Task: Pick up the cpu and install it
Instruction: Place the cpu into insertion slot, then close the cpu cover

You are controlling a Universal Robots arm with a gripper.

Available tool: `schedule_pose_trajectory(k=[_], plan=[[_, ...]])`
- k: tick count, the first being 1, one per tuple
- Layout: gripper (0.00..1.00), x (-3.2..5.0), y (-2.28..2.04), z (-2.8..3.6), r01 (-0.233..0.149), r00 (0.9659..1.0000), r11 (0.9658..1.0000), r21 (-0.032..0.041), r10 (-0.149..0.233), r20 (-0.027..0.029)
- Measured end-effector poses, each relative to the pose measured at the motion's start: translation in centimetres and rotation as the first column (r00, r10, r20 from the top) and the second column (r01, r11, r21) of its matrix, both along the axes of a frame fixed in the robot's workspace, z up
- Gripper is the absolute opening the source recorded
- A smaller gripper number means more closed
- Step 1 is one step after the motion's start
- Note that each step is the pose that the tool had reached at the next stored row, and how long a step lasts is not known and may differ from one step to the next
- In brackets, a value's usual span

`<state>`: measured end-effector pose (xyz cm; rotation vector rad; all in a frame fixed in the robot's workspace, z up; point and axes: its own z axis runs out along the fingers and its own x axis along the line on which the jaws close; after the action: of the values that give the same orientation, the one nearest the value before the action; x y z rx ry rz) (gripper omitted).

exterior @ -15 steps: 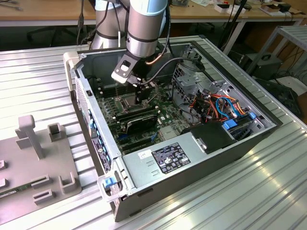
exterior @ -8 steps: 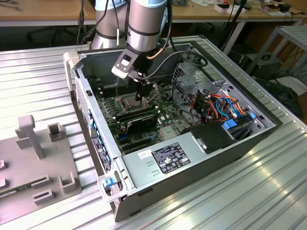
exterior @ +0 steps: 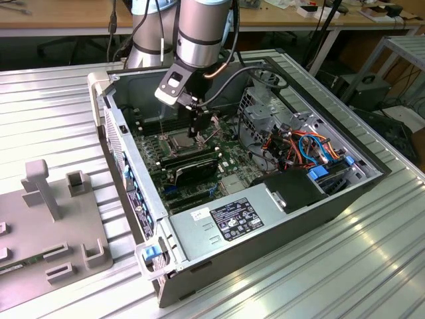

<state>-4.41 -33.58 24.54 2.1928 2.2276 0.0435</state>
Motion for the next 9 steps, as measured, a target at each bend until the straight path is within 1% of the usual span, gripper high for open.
schedule_pose_trajectory(k=[9], plan=[[0.67, 0.00, 0.00, 0.10, 0.000, 1.0000, 1.0000, 0.0001, 0.000, 0.0000]])
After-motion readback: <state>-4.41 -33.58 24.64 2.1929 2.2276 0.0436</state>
